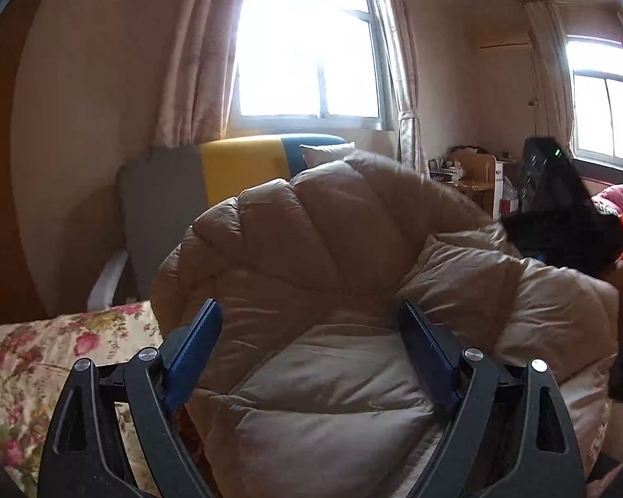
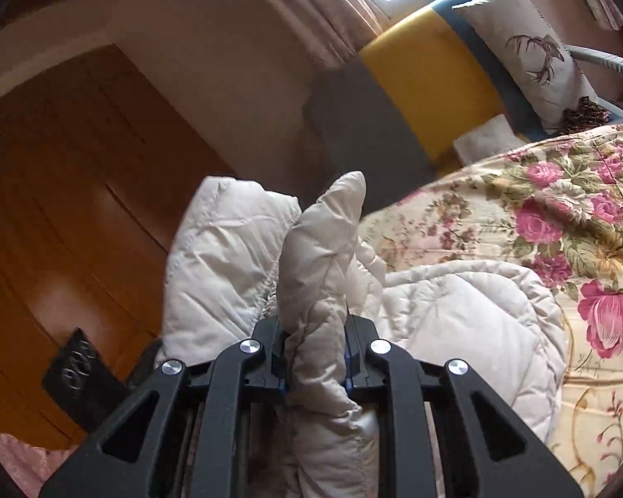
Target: Fold large clothes
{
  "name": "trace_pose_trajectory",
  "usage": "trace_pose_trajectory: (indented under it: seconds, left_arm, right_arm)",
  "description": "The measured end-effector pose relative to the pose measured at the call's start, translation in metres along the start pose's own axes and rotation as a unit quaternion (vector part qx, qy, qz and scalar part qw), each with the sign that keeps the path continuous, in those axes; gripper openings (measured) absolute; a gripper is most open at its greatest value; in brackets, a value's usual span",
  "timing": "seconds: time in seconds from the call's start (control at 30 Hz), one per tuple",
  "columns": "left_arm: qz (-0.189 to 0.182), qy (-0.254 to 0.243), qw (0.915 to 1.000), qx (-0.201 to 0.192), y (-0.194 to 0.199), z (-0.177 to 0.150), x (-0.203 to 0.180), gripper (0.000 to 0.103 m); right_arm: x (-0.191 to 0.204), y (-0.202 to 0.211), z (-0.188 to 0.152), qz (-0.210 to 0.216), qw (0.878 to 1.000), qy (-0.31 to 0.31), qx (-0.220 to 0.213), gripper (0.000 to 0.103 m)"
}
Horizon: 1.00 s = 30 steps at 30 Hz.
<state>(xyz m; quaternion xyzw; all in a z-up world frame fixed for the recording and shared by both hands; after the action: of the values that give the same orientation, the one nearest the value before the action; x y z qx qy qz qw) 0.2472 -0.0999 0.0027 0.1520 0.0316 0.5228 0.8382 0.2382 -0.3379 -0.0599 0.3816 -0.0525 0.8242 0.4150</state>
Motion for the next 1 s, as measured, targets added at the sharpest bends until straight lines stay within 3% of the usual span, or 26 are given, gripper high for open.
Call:
trace_pose_trajectory:
  seconds: [0.07, 0.13, 0.23, 0.4, 0.5, 0.53, 0.6, 0.63, 0.67, 0.8, 0.87, 0.9, 1.0]
  left_arm:
    - [-0.003, 0.003, 1.0000, 0.009, -0.006, 0.003, -0.002, 0.086]
    - [-0.014, -0.012, 0.9998, 0.012, -0.010, 0.011, -0.014, 0.086]
    - [-0.053, -0.050, 0.9971, 0.021, -0.019, 0.017, -0.052, 0.086]
    - [-0.105, -0.161, 0.9799, 0.052, -0.037, 0.003, -0.126, 0.086]
    - [-0.118, -0.202, 0.9711, 0.046, -0.041, -0.014, -0.144, 0.086]
    - [-0.121, -0.210, 0.9691, 0.044, -0.040, -0.019, -0.147, 0.087]
    - [-0.115, -0.226, 0.9668, 0.035, -0.041, -0.028, -0.149, 0.087]
    - [-0.109, -0.236, 0.9652, 0.030, -0.040, -0.032, -0.151, 0.087]
    - [-0.106, -0.244, 0.9636, 0.028, -0.040, -0.034, -0.154, 0.087]
    - [-0.089, -0.262, 0.9606, 0.027, -0.045, -0.033, -0.161, 0.088]
    - [-0.078, -0.273, 0.9586, 0.022, -0.046, -0.033, -0.165, 0.089]
    - [-0.074, -0.279, 0.9574, 0.018, -0.045, -0.034, -0.166, 0.089]
    - [-0.065, -0.286, 0.9561, 0.007, -0.042, -0.033, -0.167, 0.089]
  right_arm:
    - [-0.045, -0.010, -0.014, -0.045, 0.998, -0.049, 0.022, 0.017]
    - [-0.072, -0.007, -0.026, -0.033, 0.994, -0.105, 0.011, 0.014]
    - [-0.082, 0.004, -0.034, -0.032, 0.992, -0.120, -0.018, 0.014]
    - [-0.088, 0.021, -0.039, -0.045, 0.989, -0.132, -0.044, 0.014]
    - [-0.088, 0.045, -0.042, -0.049, 0.986, -0.142, -0.066, 0.018]
    - [-0.089, 0.052, -0.040, -0.061, 0.987, -0.136, -0.064, 0.022]
    - [-0.082, 0.076, -0.037, -0.102, 0.987, -0.108, -0.058, 0.045]
    - [-0.080, 0.089, -0.035, -0.132, 0.985, -0.096, -0.061, 0.068]
    - [-0.076, 0.107, -0.029, -0.167, 0.980, -0.082, -0.071, 0.075]
    - [-0.024, 0.147, 0.009, -0.249, 0.962, 0.009, -0.112, 0.069]
    - [0.015, 0.141, 0.027, -0.249, 0.959, 0.067, -0.116, 0.063]
    - [0.031, 0.130, 0.034, -0.248, 0.958, 0.100, -0.108, 0.060]
    - [0.056, 0.072, 0.039, -0.234, 0.956, 0.171, -0.038, 0.038]
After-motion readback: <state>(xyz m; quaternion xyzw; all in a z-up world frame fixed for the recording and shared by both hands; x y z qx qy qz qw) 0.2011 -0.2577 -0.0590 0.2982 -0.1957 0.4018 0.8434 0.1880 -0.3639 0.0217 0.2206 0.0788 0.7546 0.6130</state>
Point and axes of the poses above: each gripper's, at about its wrist camera, not at the fingertips, and y roughly against the way its jaws point, x to its left, z to its top, the point moved 7 cm from there along -y, roughly the way its jaws point, and after that the axes turned 11 degrees about z, right-handed, at the moved point
